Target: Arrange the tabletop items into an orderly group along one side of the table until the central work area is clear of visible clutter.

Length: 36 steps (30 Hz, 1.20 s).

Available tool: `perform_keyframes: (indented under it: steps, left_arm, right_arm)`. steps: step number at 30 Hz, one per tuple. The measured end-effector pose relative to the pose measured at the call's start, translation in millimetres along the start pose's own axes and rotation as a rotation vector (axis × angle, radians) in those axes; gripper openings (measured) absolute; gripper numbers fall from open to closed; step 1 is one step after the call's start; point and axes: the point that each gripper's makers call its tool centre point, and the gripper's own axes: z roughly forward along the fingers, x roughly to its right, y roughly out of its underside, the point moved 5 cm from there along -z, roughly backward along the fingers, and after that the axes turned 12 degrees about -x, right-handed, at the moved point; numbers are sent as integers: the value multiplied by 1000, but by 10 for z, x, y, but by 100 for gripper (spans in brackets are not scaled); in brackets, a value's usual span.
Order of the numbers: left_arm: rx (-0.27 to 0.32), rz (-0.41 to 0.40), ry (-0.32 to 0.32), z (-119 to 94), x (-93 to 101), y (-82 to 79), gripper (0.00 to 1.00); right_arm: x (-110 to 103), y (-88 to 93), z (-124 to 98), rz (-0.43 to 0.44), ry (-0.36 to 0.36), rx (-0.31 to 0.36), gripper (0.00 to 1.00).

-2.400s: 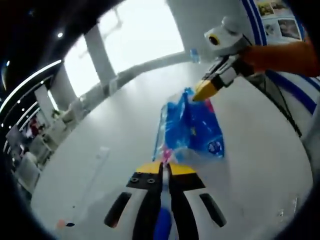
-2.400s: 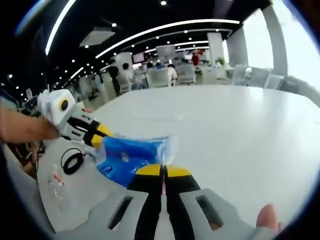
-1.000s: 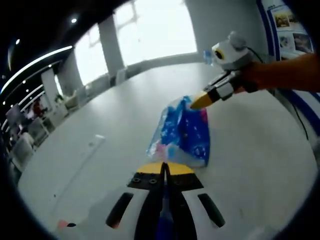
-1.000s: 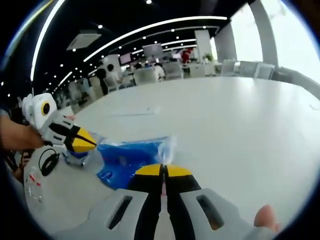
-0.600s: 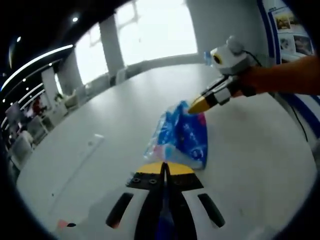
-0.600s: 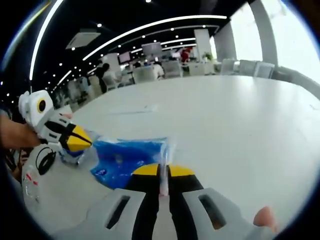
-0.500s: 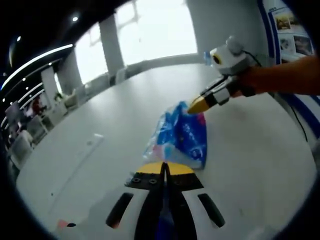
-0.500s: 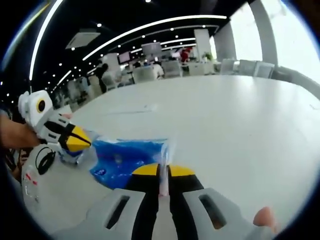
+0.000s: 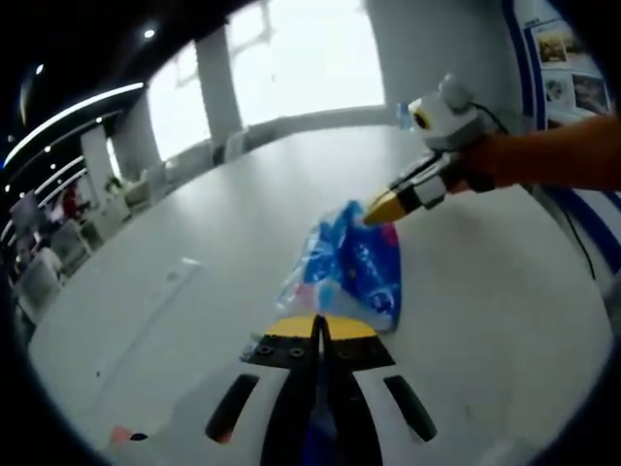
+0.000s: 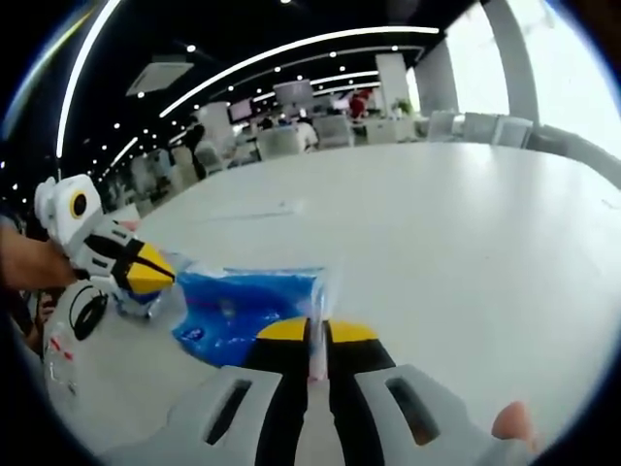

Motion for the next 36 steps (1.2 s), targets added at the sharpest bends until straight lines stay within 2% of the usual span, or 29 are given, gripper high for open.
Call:
perform_keyframes:
  steps: [16,36]
  left_arm:
    - [0,1,5,-8,36,-31,0]
    - [0,0,15,34,70,-37,0]
  right_arm:
    - [-23,29,-13,21,-2,6,6]
    - [-13,10,1,60,41,42,5]
